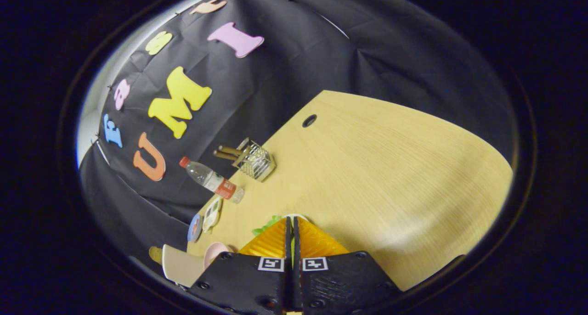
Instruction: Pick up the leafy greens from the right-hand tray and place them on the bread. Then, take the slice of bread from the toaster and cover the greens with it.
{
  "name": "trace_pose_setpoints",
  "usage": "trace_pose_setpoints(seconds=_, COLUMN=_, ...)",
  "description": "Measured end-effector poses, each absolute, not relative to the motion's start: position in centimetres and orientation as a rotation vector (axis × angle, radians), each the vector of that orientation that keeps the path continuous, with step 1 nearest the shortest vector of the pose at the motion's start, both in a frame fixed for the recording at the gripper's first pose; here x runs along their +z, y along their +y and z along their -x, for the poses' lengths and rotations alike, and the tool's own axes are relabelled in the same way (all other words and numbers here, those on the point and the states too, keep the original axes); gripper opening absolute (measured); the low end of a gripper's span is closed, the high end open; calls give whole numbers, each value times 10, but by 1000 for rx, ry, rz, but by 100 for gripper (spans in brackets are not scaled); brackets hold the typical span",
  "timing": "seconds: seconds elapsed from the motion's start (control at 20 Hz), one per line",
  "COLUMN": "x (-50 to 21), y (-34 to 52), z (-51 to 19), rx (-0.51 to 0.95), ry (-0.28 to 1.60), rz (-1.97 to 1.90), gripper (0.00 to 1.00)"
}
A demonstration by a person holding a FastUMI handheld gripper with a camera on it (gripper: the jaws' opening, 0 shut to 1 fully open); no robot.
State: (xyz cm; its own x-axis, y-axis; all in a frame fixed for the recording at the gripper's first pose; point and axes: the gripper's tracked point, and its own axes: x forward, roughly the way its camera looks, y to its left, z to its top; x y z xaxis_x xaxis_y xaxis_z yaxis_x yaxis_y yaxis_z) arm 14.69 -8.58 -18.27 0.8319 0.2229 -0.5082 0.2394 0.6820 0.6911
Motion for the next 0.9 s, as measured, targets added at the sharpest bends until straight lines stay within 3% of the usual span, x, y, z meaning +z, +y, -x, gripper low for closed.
trace_pose_setpoints(seconds=0.9, x=-47, y=28, z=-127, rx=244, ry=441, rz=-740, gripper=0)
